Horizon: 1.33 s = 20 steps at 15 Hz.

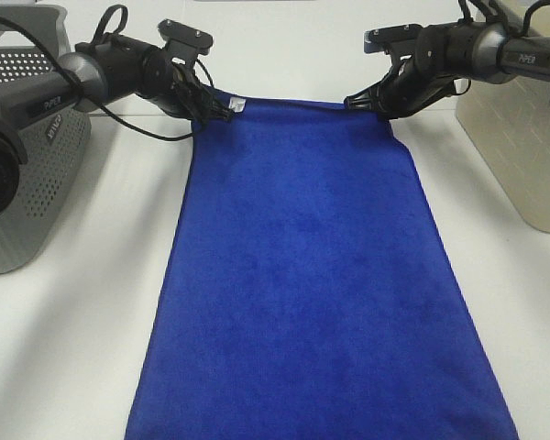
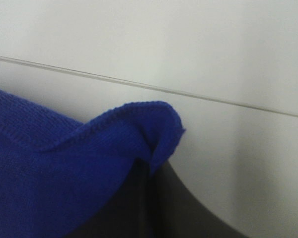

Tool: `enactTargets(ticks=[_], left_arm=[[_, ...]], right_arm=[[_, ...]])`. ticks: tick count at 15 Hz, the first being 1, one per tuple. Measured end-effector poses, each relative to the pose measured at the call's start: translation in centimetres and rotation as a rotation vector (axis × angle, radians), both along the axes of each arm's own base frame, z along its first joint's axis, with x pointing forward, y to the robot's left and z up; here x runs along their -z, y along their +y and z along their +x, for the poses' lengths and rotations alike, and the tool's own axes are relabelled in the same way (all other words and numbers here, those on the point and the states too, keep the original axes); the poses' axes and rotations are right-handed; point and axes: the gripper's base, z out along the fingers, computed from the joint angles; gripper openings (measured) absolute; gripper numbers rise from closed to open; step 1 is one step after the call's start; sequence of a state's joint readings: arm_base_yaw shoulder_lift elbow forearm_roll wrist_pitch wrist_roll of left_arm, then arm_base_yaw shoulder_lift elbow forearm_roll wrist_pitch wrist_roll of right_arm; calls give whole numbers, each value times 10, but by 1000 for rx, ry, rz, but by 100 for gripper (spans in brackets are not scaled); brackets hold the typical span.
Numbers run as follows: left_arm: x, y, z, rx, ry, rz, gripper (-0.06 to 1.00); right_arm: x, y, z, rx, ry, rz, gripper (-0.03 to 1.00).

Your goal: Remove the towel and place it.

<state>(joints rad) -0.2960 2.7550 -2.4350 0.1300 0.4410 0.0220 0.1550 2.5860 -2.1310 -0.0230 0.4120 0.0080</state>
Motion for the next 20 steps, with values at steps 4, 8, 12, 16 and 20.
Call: enactTargets(ticks=[4, 8, 12, 16, 20], left_arm=[[-1, -1, 1, 3, -20, -7, 0], [-4, -1, 3, 8, -54, -16, 19], [-5, -2, 4, 5, -76, -31, 56], [-5, 0, 0, -18, 4, -22, 59], [-52, 4, -23, -68, 242, -37, 60]], right_arm=[[5, -1, 1, 11, -5, 22, 6], [4, -1, 3, 1, -29, 9, 41], [3, -5, 5, -20, -59, -43, 65], [-23, -7, -1, -19, 5, -80, 66], [-73, -5, -25, 14, 185, 18, 66]])
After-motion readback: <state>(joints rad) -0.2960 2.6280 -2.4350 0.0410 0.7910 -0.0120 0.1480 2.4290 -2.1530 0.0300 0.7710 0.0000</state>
